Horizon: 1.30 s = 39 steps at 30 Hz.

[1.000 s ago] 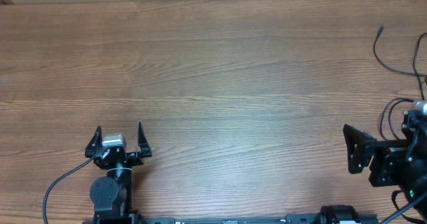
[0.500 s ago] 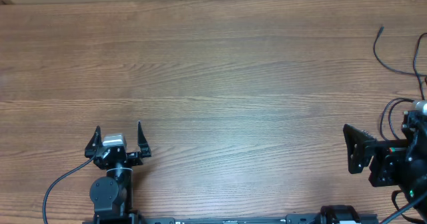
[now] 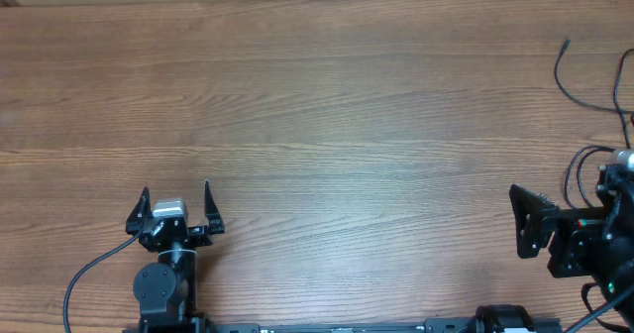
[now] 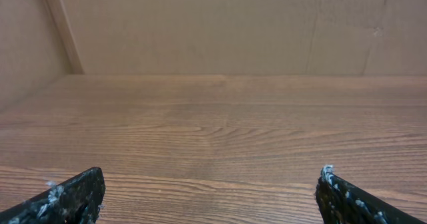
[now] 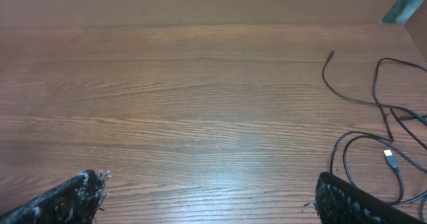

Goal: Untangle cables

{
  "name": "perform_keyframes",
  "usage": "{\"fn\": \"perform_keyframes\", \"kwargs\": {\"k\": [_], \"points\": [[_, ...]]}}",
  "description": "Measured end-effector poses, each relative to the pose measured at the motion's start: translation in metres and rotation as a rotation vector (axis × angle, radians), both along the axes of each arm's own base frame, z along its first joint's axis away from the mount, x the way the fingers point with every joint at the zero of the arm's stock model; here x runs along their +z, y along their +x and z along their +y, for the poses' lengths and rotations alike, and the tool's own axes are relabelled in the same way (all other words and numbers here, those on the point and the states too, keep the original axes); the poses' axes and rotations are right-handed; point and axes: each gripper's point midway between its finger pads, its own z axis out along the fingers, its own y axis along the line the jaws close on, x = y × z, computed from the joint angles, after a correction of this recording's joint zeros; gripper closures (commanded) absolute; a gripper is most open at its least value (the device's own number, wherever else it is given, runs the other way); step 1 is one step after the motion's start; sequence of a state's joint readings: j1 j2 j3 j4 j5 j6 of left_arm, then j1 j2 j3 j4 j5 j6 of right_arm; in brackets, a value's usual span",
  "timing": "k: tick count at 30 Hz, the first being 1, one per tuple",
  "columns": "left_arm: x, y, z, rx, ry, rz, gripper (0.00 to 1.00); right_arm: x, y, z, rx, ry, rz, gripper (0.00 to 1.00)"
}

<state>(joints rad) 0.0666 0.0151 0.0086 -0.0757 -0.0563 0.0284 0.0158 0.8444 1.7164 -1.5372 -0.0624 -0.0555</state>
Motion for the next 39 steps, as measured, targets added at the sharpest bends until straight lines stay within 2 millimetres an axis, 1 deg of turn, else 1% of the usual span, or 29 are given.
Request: {"fn": "perform_keyframes", "kwargs": {"k": [14, 16, 17, 19, 21, 23, 28, 32, 35, 39], "points": [[0.000, 0.000, 0.000, 0.000, 0.000, 0.000, 0.00, 0.000, 0.001, -0.001, -0.002, -0.003, -0.003, 0.00], [0.000, 0.000, 0.000, 0.000, 0.000, 0.000, 0.00, 0.009, 0.008, 0.000, 0.000, -0.005, -0.050, 0.00], [0.000, 0.000, 0.000, -0.001, 0.000, 0.000, 0.00, 0.016, 0.014, 0.000, 0.007, -0.014, -0.096, 0.00], [0.000, 0.000, 0.000, 0.000, 0.000, 0.000, 0.00, 0.023, 0.025, 0.001, 0.027, -0.039, -0.165, 0.00], [0.000, 0.000, 0.000, 0.000, 0.000, 0.000, 0.00, 0.024, 0.034, 0.003, 0.058, -0.070, -0.234, 0.00], [0.000, 0.000, 0.000, 0.000, 0.000, 0.000, 0.00, 0.020, 0.044, 0.005, 0.081, -0.095, -0.302, 0.00], [0.000, 0.000, 0.000, -0.001, 0.000, -0.001, 0.00, -0.007, 0.070, 0.014, 0.129, -0.118, -0.483, 0.00], [0.000, 0.000, -0.001, -0.003, 0.000, 0.000, 0.00, -0.043, 0.091, 0.023, 0.177, -0.120, -0.596, 0.00], [0.000, 0.000, -0.001, -0.003, 0.000, 0.000, 0.00, -0.070, 0.097, 0.029, 0.212, -0.116, -0.653, 0.00], [0.000, 0.000, 0.000, -0.003, 0.000, 0.000, 0.01, -0.099, 0.095, 0.033, 0.233, -0.114, -0.678, 0.00]]}}
